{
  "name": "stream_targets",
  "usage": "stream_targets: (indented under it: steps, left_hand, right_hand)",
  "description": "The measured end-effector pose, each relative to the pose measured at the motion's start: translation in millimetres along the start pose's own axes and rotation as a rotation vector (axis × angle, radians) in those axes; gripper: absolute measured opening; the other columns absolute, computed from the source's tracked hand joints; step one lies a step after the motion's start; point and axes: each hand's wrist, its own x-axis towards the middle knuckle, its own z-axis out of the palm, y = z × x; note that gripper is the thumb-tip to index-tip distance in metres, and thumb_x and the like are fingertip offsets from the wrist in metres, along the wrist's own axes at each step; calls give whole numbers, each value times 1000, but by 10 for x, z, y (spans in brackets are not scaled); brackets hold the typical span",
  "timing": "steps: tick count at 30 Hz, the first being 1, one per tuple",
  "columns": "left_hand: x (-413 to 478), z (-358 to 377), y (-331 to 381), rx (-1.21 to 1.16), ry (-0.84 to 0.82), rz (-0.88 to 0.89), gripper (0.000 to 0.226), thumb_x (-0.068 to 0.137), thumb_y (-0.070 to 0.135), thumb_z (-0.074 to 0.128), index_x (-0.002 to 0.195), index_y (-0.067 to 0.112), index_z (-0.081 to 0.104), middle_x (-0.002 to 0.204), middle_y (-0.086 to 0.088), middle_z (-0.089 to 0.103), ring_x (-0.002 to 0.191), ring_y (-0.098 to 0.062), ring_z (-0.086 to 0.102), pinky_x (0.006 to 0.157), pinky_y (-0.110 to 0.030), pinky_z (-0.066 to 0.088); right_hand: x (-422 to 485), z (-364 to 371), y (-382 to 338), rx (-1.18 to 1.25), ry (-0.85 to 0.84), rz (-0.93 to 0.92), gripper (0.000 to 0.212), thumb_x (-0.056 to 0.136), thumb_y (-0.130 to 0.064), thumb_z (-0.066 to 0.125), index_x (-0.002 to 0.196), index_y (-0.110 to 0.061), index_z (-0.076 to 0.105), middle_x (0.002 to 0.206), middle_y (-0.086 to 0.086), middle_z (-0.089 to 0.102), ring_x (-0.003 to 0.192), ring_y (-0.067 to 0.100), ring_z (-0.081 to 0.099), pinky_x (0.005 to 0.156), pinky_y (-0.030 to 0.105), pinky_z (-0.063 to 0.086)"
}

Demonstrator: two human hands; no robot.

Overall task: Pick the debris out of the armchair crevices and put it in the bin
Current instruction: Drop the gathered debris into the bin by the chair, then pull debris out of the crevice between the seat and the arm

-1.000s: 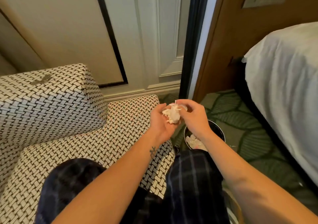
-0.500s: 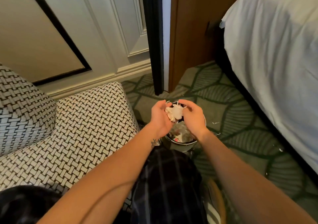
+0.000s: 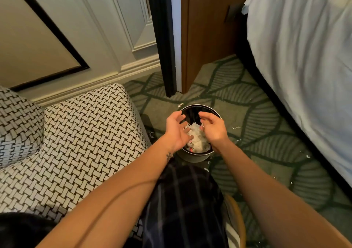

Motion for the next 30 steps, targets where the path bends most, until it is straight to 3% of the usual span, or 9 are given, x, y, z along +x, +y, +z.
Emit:
stream_targets:
  steps: [5, 7, 9, 13, 16, 19, 22, 25, 30]
  left_hand:
    - [-340, -64, 106, -11, -48, 42, 58, 99, 38, 46, 149, 9, 45, 163, -16, 29, 153, -34, 20, 122, -54, 16]
    - [-529, -122, 180, -20, -89, 75, 51, 99, 38, 45, 142, 12, 51, 158, -14, 39, 149, -30, 31, 119, -51, 22]
    - [-679, -179, 248, -31, -136, 97, 43, 99, 39, 45, 129, 12, 57, 142, -16, 53, 126, -28, 50, 110, -48, 32]
    - [-1099, -427, 411, -81, -214, 166, 54, 100, 39, 43, 142, 6, 48, 103, -14, 62, 88, -25, 59, 92, -43, 44]
    - [-1438, -670, 521, -127, -247, 219, 52, 97, 37, 44, 133, 0, 53, 96, -14, 63, 87, -25, 59, 98, -44, 45]
    - [-1840, -1017, 675, -222, -244, 289, 40, 94, 34, 48, 121, 5, 54, 93, -14, 63, 83, -24, 58, 85, -38, 49]
    - [-2247, -1452, 866, -264, -194, 404, 39, 94, 32, 48, 119, 4, 56, 95, -14, 62, 83, -22, 56, 87, -36, 46]
    - [-2664, -1875, 1039, -302, -118, 500, 31, 94, 29, 47, 109, 4, 58, 92, -13, 62, 78, -21, 55, 80, -33, 46]
    - [-3294, -2531, 1258, -393, -30, 588, 31, 94, 23, 48, 113, 1, 57, 94, -14, 62, 80, -22, 55, 86, -34, 46]
  right_hand:
    - [-291, 57, -299, 124, -52, -8, 36, 101, 7, 45, 128, -5, 64, 125, 8, 66, 118, 19, 63, 100, 32, 54]
    - [-451, 131, -458, 171, -90, -10, 34, 101, 7, 44, 127, -3, 64, 121, 10, 67, 115, 20, 65, 92, 25, 56]
    - [-602, 217, -615, 207, -140, -9, 31, 102, 6, 44, 125, -1, 64, 117, 12, 68, 106, 19, 68, 85, 21, 57]
    - [-1028, 452, -964, 212, -255, -30, 23, 101, 2, 52, 114, -9, 68, 116, 15, 71, 96, 16, 71, 88, 31, 57]
    - [-1287, 615, -1195, 125, -361, -101, 26, 102, -1, 51, 119, -11, 68, 116, 10, 74, 96, 13, 74, 88, 30, 59]
    - [-1571, 896, -1425, 6, -462, -162, 28, 103, -6, 51, 122, -16, 68, 115, 3, 75, 103, 14, 73, 94, 35, 58]
    - [-1914, 1330, -1627, -32, -578, -212, 30, 103, -6, 50, 126, -16, 66, 117, 1, 74, 106, 14, 72, 96, 35, 58]
    - [-2264, 1805, -1782, 14, -692, -216, 30, 103, -3, 49, 126, -11, 65, 115, 4, 75, 105, 17, 73, 95, 36, 59]
    - [-2749, 2523, -1932, 27, -864, -227, 29, 101, 1, 50, 123, -10, 66, 114, 5, 75, 103, 17, 74, 91, 32, 60]
